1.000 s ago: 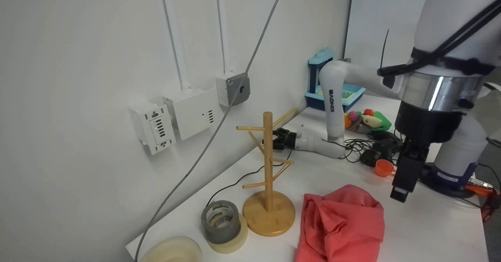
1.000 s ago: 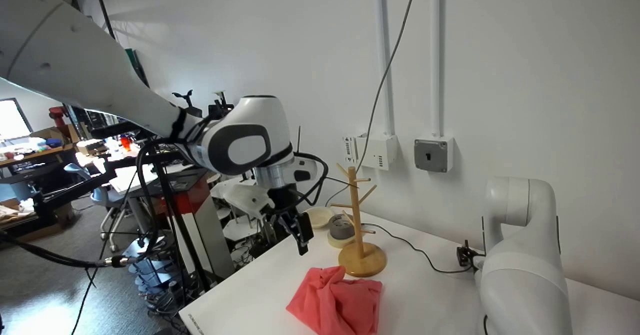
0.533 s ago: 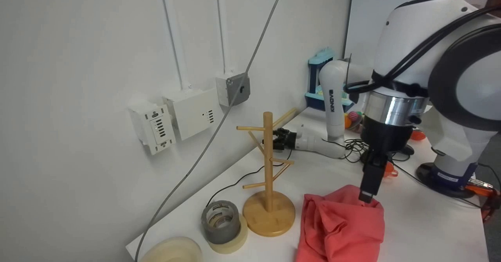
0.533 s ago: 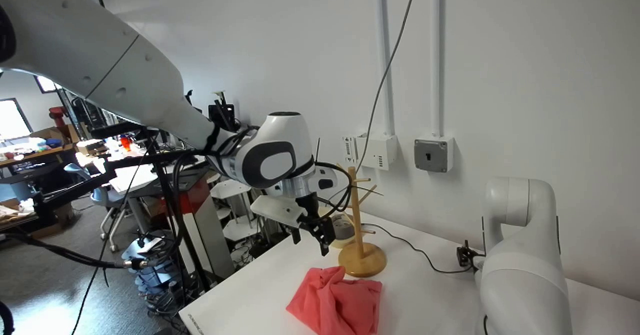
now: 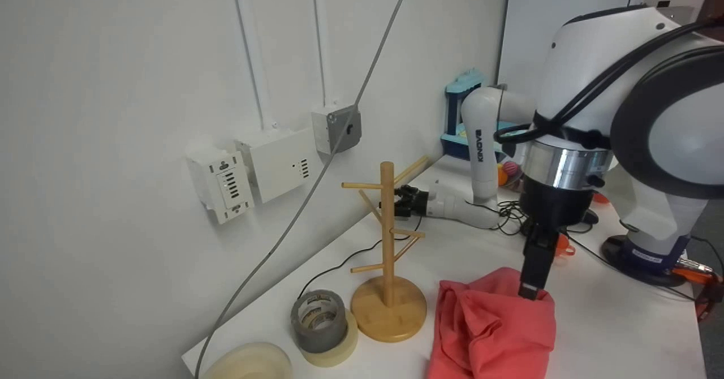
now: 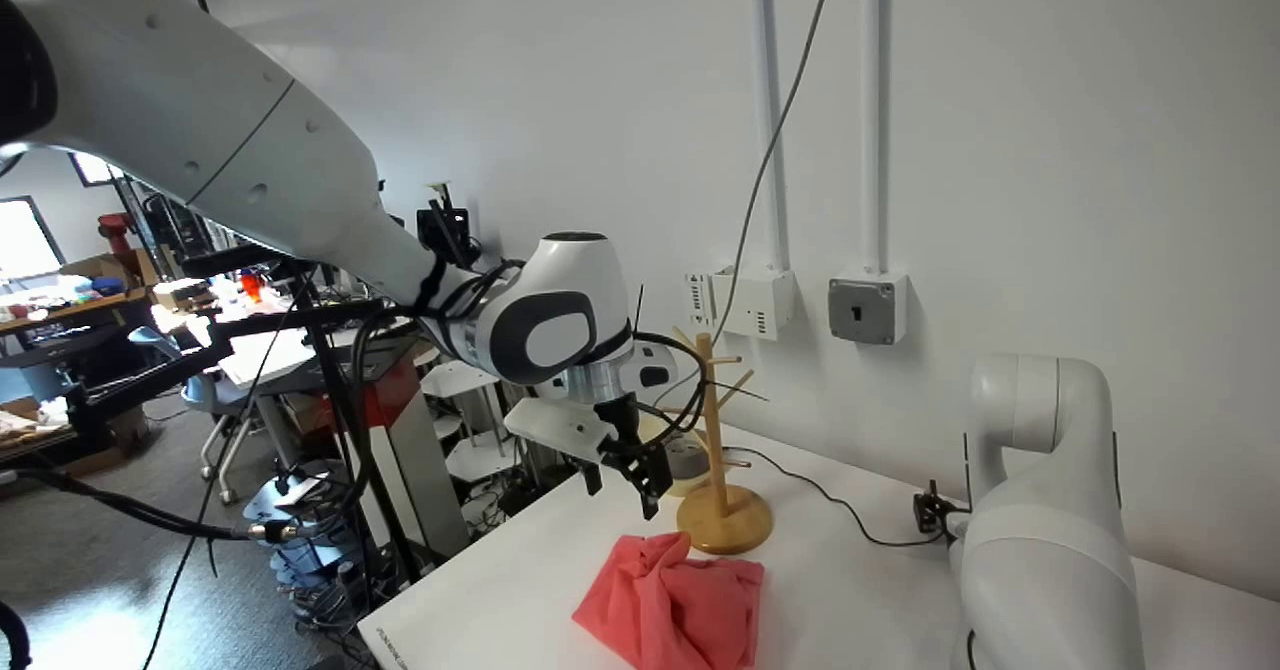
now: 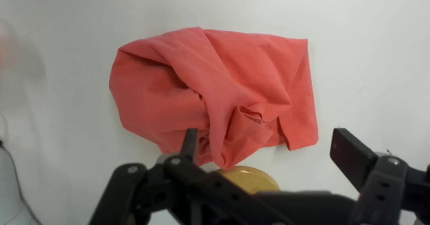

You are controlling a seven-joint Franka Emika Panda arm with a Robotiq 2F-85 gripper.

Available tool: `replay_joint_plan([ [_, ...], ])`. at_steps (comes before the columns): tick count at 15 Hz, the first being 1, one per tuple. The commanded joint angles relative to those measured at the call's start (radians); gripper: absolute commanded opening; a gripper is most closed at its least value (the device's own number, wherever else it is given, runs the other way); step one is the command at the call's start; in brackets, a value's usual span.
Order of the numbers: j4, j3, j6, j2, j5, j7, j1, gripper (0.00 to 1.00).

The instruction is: Unfold the orange piece of clothing

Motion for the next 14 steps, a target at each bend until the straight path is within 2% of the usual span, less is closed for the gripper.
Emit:
replay_joint_plan([
  [1, 0.036, 0.017, 0.062, 0.081, 0.058, -0.156, -0.024, 1.0],
  [5, 0.086, 0.05, 0.125, 0.18, 0.109, -0.311, -0.063, 1.0],
  [14, 0.271, 0.051, 0.106, 0.386, 0.038, -0.368, -0.077, 1.0],
])
